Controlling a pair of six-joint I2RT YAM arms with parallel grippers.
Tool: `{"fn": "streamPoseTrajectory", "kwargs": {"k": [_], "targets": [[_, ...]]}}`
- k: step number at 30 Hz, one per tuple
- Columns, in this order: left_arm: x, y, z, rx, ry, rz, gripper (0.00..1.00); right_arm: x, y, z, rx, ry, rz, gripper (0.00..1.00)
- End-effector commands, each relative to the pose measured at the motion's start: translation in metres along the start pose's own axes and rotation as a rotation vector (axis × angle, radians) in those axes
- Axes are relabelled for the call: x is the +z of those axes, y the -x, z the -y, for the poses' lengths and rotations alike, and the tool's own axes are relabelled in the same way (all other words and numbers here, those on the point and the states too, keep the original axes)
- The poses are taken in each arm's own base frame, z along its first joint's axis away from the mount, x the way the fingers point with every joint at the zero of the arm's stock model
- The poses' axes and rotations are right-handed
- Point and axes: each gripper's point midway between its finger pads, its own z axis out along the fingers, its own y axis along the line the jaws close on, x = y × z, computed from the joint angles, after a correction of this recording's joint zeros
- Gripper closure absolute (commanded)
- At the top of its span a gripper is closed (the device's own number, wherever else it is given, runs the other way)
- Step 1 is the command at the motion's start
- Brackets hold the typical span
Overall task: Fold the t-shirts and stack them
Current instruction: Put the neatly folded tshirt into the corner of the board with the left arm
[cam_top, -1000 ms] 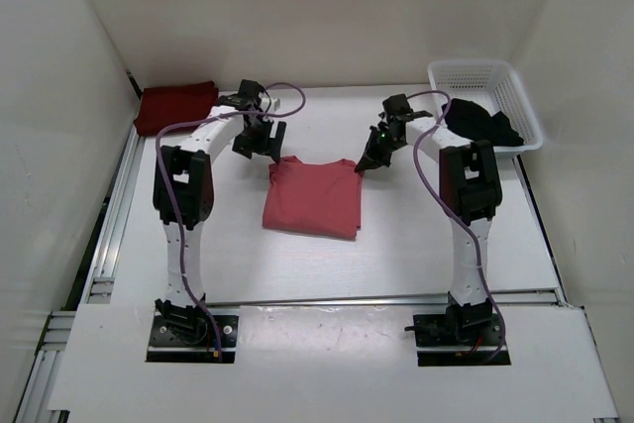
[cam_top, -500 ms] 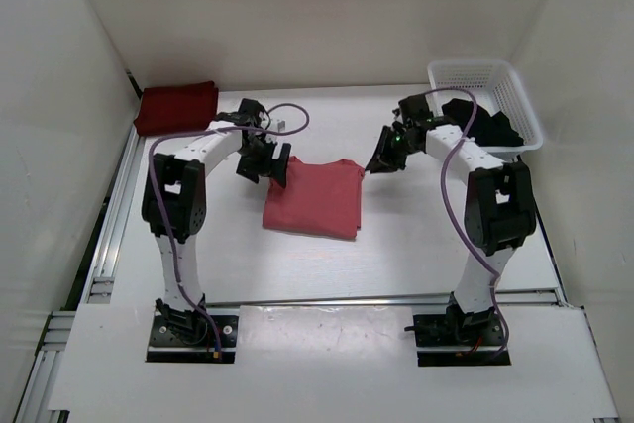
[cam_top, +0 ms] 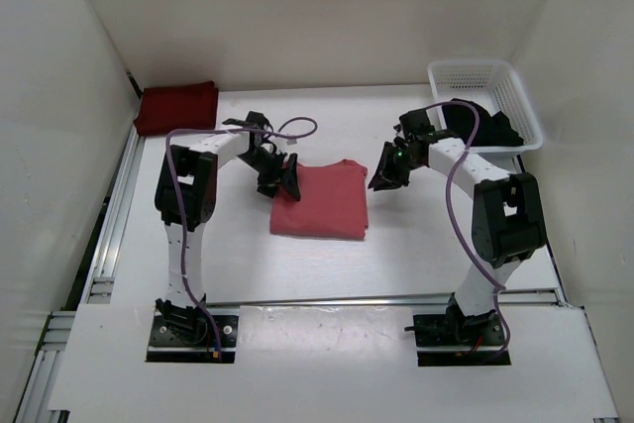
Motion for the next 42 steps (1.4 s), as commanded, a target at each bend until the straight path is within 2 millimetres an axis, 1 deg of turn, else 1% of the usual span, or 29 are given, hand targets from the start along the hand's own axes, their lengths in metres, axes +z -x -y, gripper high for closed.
{"fn": "streamPoseTrajectory", "kwargs": {"k": [1,2,4,5,6,7,8,9,11,12,13,14,15,17,18,20,22,23,25,27,28,30,31,33,34,35,37,41,42], "targets": [[0.035,-0.034,-0.001,-0.054,-0.07,-0.139,0.31,-0.015,0.011,-0.011,-0.033,0.017,0.071,0.75],[0.037,-0.033,-0.003,-0.056,-0.069,-0.141,0.37,-0.015,0.011,-0.011,-0.033,0.017,0.071,0.75],[0.037,-0.029,-0.002,-0.054,-0.07,-0.139,0.58,-0.018,0.013,-0.011,-0.037,0.013,0.085,0.75],[0.033,-0.024,0.001,-0.047,-0.07,-0.131,0.69,-0.018,0.013,-0.011,-0.037,0.013,0.085,0.74],[0.032,-0.02,-0.005,-0.037,-0.029,-0.122,0.87,-0.019,0.011,-0.01,-0.033,0.008,0.078,0.74],[0.031,-0.017,-0.006,-0.03,-0.014,-0.115,0.9,-0.023,0.014,-0.014,-0.04,0.017,0.092,0.74],[0.023,-0.014,-0.007,-0.034,-0.001,-0.104,0.9,-0.023,0.015,-0.013,-0.04,0.01,0.097,0.74],[0.014,-0.004,-0.01,-0.025,0.015,-0.07,0.9,-0.023,0.015,-0.013,-0.04,0.01,0.097,0.74],[0.001,0.004,-0.02,-0.029,0.072,-0.041,0.9,-0.023,0.014,-0.01,-0.045,-0.004,0.096,0.74],[-0.012,0.01,-0.025,-0.033,0.107,-0.017,0.9,-0.026,0.015,-0.012,-0.048,0.0,0.103,0.74],[-0.019,0.013,-0.04,-0.038,0.184,-0.009,0.9,-0.025,0.016,-0.01,-0.048,-0.008,0.108,0.74],[-0.027,0.016,-0.044,-0.03,0.234,0.003,0.9,-0.025,0.016,-0.01,-0.057,-0.008,0.108,0.74],[-0.038,0.024,-0.052,-0.031,0.28,0.028,0.9,-0.025,0.016,-0.01,-0.057,-0.008,0.108,0.74],[-0.06,0.029,-0.07,-0.05,0.382,0.05,0.9,-0.025,0.016,-0.01,-0.057,-0.008,0.108,0.74],[-0.075,0.04,-0.078,-0.056,0.422,0.088,0.9,-0.025,0.016,-0.01,-0.057,-0.008,0.108,0.74],[-0.099,0.046,-0.1,-0.072,0.549,0.119,0.9,-0.025,0.016,-0.01,-0.063,-0.012,0.102,0.74],[-0.128,0.065,-0.117,-0.069,0.671,0.204,0.9,-0.026,0.018,-0.01,-0.063,-0.02,0.107,0.74],[-0.148,0.071,-0.133,-0.074,0.809,0.237,0.9,-0.025,0.02,-0.01,-0.063,-0.02,0.107,0.74],[-0.167,0.098,-0.149,-0.067,0.93,0.332,0.9,-0.025,0.021,-0.01,-0.07,-0.024,0.102,0.74],[-0.189,0.114,-0.164,-0.083,1.072,0.391,0.9,-0.027,0.022,-0.012,-0.07,-0.024,0.102,0.74],[-0.197,0.127,-0.169,-0.087,1.111,0.428,0.9,-0.026,0.024,-0.013,-0.071,-0.023,0.103,0.74],[-0.221,0.14,-0.172,-0.104,1.209,0.502,0.9,-0.028,0.025,-0.014,-0.071,-0.023,0.103,0.74],[-0.236,0.156,-0.167,-0.104,1.228,0.59,0.9,-0.028,0.024,-0.012,-0.067,-0.036,0.099,0.74],[-0.258,0.168,-0.168,-0.125,1.276,0.668,0.9,-0.028,0.022,-0.008,-0.073,-0.053,0.095,0.74],[-0.272,0.178,-0.162,-0.128,1.285,0.72,0.9,-0.031,0.022,-0.006,-0.083,-0.065,0.102,0.74],[-0.274,0.183,-0.164,-0.134,1.298,0.738,0.9,-0.031,0.023,-0.005,-0.083,-0.073,0.106,0.74],[-0.287,0.187,-0.166,-0.151,1.318,0.777,0.9,-0.031,0.016,0.0,-0.076,-0.082,0.09,0.74],[-0.296,0.188,-0.177,-0.178,1.344,0.806,0.9,-0.032,0.015,0.002,-0.076,-0.09,0.095,0.74],[-0.309,0.192,-0.178,-0.19,1.346,0.852,0.9,-0.032,0.015,0.002,-0.076,-0.09,0.095,0.74]]}}
